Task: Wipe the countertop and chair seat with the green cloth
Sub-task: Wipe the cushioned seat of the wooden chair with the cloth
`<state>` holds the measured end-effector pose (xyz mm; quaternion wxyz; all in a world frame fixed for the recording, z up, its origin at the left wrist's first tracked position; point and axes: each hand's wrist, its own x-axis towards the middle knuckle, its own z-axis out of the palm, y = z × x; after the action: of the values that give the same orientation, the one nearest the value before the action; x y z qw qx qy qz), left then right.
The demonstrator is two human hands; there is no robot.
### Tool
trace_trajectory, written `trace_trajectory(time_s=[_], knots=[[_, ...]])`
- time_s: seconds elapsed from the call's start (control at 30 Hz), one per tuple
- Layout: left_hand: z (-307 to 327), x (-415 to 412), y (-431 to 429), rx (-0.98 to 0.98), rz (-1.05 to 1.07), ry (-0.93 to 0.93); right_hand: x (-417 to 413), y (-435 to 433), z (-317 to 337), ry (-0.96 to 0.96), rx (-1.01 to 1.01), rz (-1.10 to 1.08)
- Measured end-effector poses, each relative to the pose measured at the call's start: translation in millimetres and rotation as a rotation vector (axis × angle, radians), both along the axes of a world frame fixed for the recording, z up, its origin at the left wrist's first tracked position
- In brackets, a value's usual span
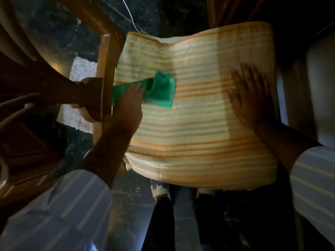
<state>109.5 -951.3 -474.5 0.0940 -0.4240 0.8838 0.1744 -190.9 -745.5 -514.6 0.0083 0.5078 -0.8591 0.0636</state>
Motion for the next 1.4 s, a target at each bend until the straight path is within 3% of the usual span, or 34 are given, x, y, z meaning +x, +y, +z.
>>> trace_trajectory(time_s=[0.13,0.23,0.37,0.47,0.57,0.7,0.83,0.93,1.2,1.33,1.4], knots=[[-14.4,40.5,57.8,-0.009,0.067,0.004,1.5,-0.5,4.2,-0.016,0.014,-0.01],[-2.3,74.9,122.5,-0.032,-0.018,-0.062,5.1,-1.4,9.2,-0.035,0.02,-0.026],[25.1,99.3,175.0,0.134,-0.052,-0.014,6.5,-1.2,15.4,-0.054,0.038,-0.027],[43.5,83.4,161.4,0.179,0.114,0.109,4.5,-1.3,19.7,-0.082,0.063,-0.017],[64.0,38.1,121.2,0.077,0.278,0.241,5.3,2.8,22.2,-0.078,0.068,-0.017],[63.0,-53.8,55.6,-0.119,0.187,0.471,14.3,12.3,19.6,-0.05,0.03,-0.112],[22.0,-127.2,32.9,0.041,-0.049,0.246,21.0,15.3,17.6,-0.056,0.047,-0.163],[-7.5,-124.5,56.7,-0.024,-0.208,0.061,23.5,17.8,16.8,-0.063,0.044,-0.175],[-5.9,-17.2,154.8,-0.012,-0.343,-0.002,23.6,14.6,22.8,-0.136,0.098,-0.191],[10.0,-5.5,168.5,0.068,-0.286,0.082,35.6,-9.5,39.0,-0.285,0.17,-0.352],[20.4,-10.1,157.5,0.172,-0.15,0.229,40.2,-21.0,51.1,-0.417,0.173,-0.388]])
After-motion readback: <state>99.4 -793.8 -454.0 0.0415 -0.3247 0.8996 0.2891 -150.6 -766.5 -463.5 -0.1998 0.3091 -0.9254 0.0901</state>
